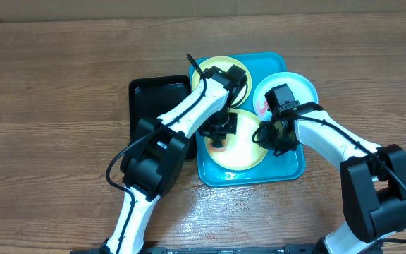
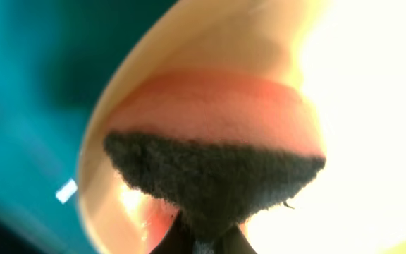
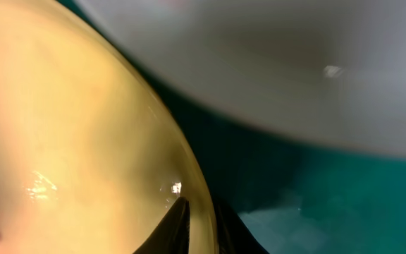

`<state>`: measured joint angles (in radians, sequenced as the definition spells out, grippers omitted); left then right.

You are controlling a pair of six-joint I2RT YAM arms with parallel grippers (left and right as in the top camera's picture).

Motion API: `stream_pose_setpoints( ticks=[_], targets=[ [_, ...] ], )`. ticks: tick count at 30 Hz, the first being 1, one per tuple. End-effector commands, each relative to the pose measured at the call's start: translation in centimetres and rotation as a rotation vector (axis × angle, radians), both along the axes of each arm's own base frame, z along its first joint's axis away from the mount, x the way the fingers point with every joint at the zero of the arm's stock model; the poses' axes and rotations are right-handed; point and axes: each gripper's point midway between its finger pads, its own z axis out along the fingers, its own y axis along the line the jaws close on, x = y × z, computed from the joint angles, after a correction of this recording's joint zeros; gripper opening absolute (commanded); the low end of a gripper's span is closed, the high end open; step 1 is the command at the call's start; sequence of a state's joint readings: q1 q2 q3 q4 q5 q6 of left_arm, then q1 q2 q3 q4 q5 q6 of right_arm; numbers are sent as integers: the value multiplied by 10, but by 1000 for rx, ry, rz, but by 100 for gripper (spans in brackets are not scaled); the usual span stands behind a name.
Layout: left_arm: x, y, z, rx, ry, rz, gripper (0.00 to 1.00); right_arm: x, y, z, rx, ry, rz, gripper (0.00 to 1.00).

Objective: Clean dirty plates on tray and stack at the side
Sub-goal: 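Scrub the lower yellow plate with the sponge held in the left gripper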

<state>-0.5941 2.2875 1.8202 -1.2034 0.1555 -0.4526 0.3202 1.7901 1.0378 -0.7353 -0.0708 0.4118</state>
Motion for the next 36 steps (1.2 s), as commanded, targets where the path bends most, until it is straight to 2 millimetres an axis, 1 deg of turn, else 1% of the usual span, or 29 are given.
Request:
stream_pose_setpoints(
  ticks=[1,5,7,8,9,10,11,14,16,19,22,23,25,27,28,31,35,36],
  targets=[
    [-15,-47,0,-251,73,-141,4,0,-8,-3,-34,1,-11,14],
    [-21,-50,0,-250,87,-151,4,-1,-8,-4,-37,7,-11,14],
    [-28,-58,4,-309,119,-171,4,-2,-9,-4,-37,8,-11,14],
    [-30,-59,5,-314,126,-176,4,-1,-9,-4,-37,8,-11,14],
    [-30,-55,4,-291,126,-176,4,-1,-9,-4,-37,8,-11,14],
    [-29,-49,2,-255,120,-169,4,-1,-9,-4,-37,8,-11,14],
    [-28,-39,-2,-191,110,-149,4,-1,-9,-4,-37,8,-11,14],
    [-18,3,-9,54,55,-74,4,-2,-9,-4,-38,10,-11,14],
    [-11,28,-9,188,14,-60,4,-2,-9,-4,-38,11,-11,14],
    [1,59,-4,348,-53,-52,4,-2,-9,-4,-38,12,-11,14],
    [8,68,-3,382,-77,-47,4,-2,-9,-4,-38,11,-11,14],
    [9,67,-4,373,-80,-42,4,-2,-9,-4,-38,11,-11,14],
    [14,58,-7,310,-82,-56,4,-2,-9,-4,-38,11,-11,14],
    [14,37,-11,190,-68,-97,4,-2,-9,-4,-37,9,-11,14],
    [12,17,-12,82,-49,-130,4,-2,-9,-4,-37,9,-11,14],
    [1,-20,-9,-116,-6,-200,4,-2,-9,-4,-38,11,-11,14],
    [-17,-58,0,-315,43,-285,4,-3,-9,-4,-38,13,-11,14],
    [-20,-64,2,-343,52,-290,4,-3,-9,-4,-38,13,-11,14]
  ],
)
